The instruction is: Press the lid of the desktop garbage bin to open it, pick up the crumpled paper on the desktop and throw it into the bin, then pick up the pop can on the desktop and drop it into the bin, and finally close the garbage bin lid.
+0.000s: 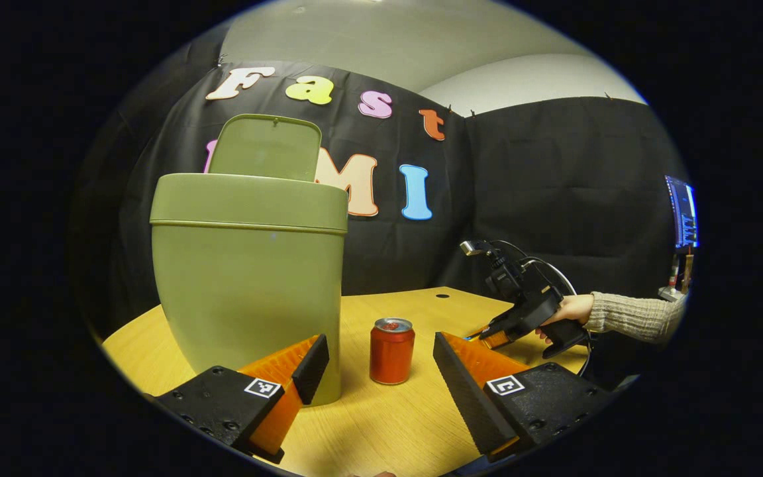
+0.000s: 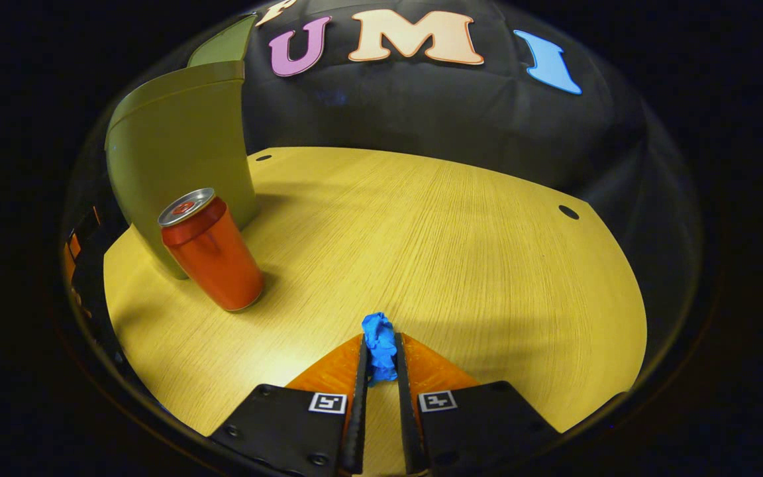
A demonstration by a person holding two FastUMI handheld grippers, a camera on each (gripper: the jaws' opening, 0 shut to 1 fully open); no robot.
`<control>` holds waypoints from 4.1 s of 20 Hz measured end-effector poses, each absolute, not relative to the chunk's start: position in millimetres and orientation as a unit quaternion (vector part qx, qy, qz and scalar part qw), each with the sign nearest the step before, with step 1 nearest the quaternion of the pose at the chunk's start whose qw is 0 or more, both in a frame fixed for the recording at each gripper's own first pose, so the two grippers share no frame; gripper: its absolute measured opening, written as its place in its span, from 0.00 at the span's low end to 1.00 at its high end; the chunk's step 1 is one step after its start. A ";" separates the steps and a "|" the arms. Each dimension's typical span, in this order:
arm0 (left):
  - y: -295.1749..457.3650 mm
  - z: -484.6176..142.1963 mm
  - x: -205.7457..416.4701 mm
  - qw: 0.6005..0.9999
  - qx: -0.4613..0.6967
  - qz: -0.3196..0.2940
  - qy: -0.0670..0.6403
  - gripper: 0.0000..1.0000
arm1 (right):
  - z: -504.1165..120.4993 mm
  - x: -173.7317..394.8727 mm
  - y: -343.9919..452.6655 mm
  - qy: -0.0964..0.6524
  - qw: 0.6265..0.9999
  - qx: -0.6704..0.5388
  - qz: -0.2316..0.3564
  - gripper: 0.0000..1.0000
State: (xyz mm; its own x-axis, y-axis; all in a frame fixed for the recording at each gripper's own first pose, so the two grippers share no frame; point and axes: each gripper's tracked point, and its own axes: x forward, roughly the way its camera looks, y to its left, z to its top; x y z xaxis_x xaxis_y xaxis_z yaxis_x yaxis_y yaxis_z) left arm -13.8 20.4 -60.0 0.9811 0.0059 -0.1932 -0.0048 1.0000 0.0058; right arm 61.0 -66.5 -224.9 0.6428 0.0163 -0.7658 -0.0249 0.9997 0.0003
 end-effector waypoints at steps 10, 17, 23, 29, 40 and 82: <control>19.6 -71.0 -13.4 0.993 -0.002 0.005 0.115 0.96 | -74.1 105.0 -16.8 0.318 0.945 -0.031 0.069 0.25; 13.8 -74.8 -15.3 0.992 -0.007 -0.001 0.125 0.97 | 35.2 147.7 66.7 0.233 0.961 -0.057 0.140 0.25; 10.0 -74.1 -16.1 0.992 -0.007 -0.007 0.125 0.97 | 90.0 186.5 146.3 0.184 0.959 -0.073 0.203 0.24; 9.8 -74.0 -17.9 0.992 -0.014 -0.004 0.126 0.97 | 94.5 207.6 207.7 0.175 0.951 -0.072 0.246 0.24; 11.4 -78.6 -16.5 0.991 -0.018 -0.012 0.132 0.97 | 79.3 234.4 221.1 0.149 0.955 -0.131 0.223 0.97; 3.9 -172.9 102.8 0.962 0.007 0.060 0.265 0.89 | -36.0 24.4 -86.9 0.111 0.992 -0.035 -0.049 0.98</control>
